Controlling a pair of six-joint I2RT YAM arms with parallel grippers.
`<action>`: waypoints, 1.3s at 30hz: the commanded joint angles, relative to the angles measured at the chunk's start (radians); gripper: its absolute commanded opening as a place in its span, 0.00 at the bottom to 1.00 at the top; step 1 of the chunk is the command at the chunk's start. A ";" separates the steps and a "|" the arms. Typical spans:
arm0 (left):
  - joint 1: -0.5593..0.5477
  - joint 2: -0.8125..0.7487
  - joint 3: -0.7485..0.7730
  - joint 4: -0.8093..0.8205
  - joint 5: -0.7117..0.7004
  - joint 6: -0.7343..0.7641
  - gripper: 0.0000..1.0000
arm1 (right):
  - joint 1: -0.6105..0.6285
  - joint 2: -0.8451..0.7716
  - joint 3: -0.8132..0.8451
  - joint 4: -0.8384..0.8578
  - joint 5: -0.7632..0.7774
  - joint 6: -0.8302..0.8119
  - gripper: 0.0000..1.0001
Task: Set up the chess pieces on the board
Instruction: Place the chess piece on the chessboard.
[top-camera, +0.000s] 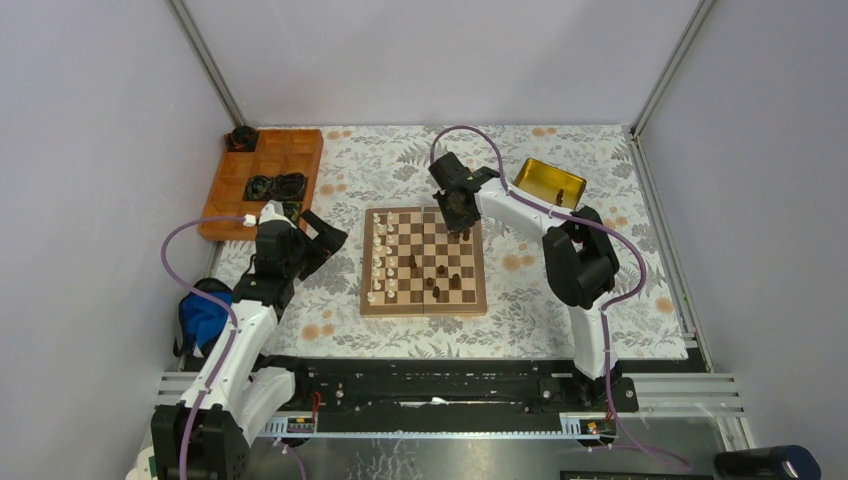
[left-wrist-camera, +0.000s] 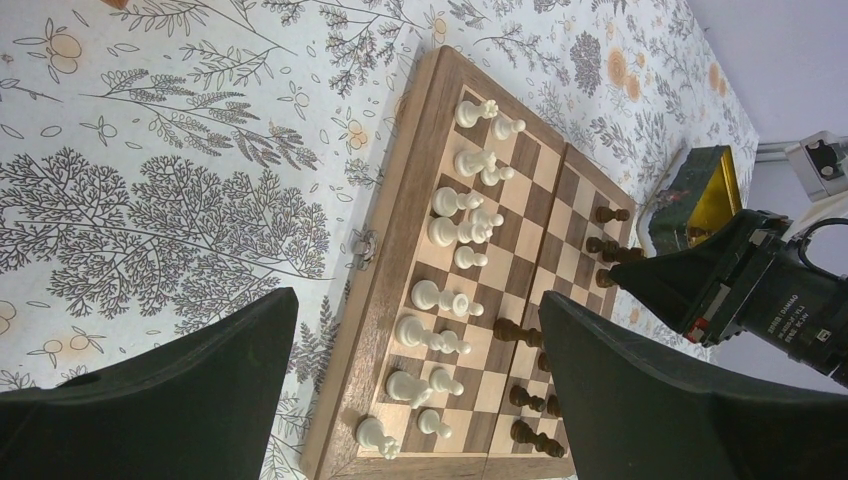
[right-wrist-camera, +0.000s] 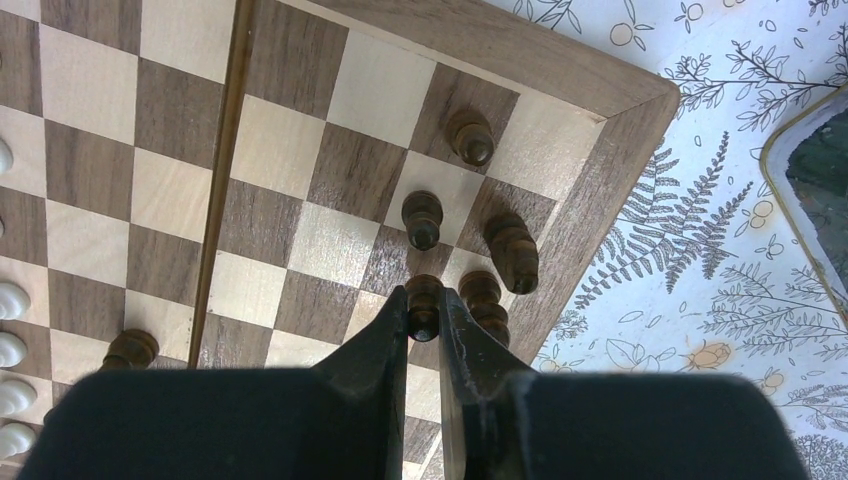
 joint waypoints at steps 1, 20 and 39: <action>0.005 0.005 0.022 0.035 0.005 0.014 0.99 | -0.005 -0.001 0.031 0.019 -0.026 0.009 0.03; 0.006 -0.005 0.008 0.036 0.004 0.004 0.99 | -0.005 0.017 0.024 0.026 -0.058 0.007 0.06; 0.007 -0.019 -0.002 0.033 0.006 -0.006 0.99 | -0.005 0.023 0.008 0.037 -0.067 -0.003 0.18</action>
